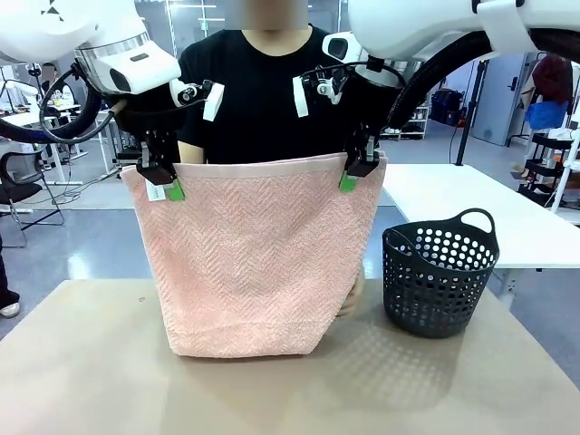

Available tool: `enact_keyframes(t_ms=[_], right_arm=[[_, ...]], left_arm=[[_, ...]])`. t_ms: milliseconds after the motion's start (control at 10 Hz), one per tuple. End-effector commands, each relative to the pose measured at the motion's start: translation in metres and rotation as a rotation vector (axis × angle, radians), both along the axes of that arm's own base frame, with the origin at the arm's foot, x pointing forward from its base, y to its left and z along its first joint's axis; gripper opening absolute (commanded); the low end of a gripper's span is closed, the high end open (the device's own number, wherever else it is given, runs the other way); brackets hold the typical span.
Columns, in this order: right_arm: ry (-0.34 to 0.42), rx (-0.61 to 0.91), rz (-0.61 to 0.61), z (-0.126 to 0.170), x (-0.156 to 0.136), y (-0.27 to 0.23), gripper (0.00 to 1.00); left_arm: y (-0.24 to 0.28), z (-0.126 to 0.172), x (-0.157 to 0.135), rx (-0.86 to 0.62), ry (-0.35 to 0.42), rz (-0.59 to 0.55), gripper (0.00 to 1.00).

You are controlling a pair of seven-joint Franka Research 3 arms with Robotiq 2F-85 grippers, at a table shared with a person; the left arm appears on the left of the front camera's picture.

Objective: Fold the towel.
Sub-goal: Release the end of the 100 cm Hotel Towel you were holding.

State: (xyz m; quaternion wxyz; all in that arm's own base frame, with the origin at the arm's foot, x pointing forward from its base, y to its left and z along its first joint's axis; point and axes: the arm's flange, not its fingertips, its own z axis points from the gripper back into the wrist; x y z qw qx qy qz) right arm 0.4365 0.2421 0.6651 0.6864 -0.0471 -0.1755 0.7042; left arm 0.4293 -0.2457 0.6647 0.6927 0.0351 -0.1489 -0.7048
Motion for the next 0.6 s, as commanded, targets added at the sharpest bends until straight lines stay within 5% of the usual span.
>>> enact_keyframes(t_ms=[0, 500], right_arm=[[-0.001, 0.000, -0.002, 0.0007, 0.0006, -0.0013, 0.00], [-0.001, 0.000, -0.002, 0.0007, 0.0006, -0.0013, 0.00]], left_arm=[[0.0010, 0.0007, 0.0001, -0.001, -0.001, 0.002, 0.04], [0.0010, 0.0007, 0.0001, -0.001, -0.001, 0.002, 0.04]])
